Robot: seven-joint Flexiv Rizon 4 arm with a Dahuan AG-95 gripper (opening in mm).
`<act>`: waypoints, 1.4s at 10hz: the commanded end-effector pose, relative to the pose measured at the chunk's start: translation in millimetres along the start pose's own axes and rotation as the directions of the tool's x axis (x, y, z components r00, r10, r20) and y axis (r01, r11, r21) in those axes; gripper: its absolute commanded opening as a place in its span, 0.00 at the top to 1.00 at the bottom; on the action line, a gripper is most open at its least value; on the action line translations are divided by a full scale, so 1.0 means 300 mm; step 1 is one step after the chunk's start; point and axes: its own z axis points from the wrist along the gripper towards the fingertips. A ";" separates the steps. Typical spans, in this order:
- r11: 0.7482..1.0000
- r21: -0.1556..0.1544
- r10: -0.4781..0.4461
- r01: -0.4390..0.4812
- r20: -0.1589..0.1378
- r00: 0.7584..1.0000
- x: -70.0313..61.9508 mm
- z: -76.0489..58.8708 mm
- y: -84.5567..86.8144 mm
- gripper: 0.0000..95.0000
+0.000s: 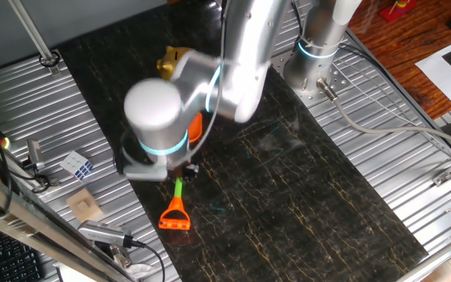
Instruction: Use a shovel to scoop up an object
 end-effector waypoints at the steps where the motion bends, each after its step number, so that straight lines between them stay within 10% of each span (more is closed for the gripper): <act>1: 1.000 0.008 -0.004 0.003 0.017 1.000 -0.009 -0.026 -0.024 1.00; 6: 0.998 0.056 0.027 -0.035 0.138 0.990 0.015 -0.063 -0.060 1.00; 14: 0.999 0.016 0.029 -0.033 0.242 0.970 0.070 -0.064 -0.085 1.00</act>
